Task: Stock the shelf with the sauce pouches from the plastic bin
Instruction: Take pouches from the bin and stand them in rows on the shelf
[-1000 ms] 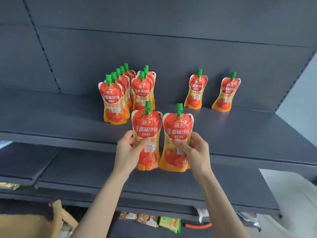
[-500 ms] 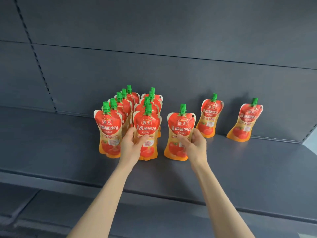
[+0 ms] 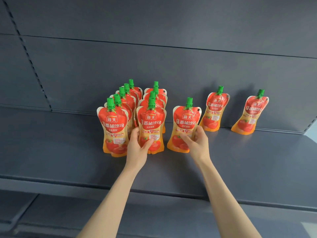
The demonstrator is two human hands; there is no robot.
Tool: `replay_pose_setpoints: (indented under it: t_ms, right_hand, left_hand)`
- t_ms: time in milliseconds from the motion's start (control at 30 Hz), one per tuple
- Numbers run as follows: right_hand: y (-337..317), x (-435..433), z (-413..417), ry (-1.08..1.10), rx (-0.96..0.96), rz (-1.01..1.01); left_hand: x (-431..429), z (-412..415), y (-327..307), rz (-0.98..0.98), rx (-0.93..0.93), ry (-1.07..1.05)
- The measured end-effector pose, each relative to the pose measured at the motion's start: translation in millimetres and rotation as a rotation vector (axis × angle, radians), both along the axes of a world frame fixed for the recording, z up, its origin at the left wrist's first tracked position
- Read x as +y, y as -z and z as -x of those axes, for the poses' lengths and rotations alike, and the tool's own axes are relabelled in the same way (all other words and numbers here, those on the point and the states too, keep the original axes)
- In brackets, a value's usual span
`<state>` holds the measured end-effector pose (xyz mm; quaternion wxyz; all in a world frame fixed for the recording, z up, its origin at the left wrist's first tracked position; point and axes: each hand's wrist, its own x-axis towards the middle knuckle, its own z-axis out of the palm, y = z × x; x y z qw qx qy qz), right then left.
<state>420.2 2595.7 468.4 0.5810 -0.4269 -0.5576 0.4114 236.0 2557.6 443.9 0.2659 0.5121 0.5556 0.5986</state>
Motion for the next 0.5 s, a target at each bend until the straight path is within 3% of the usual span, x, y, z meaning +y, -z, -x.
replay_pose_setpoints:
  t_ms: [500]
  right_hand:
    - [8.6, -8.7, 4.8, 0.026, -0.002, 0.011]
  left_hand:
    - [1.5, -1.9, -3.3, 0.021, 0.116, -0.041]
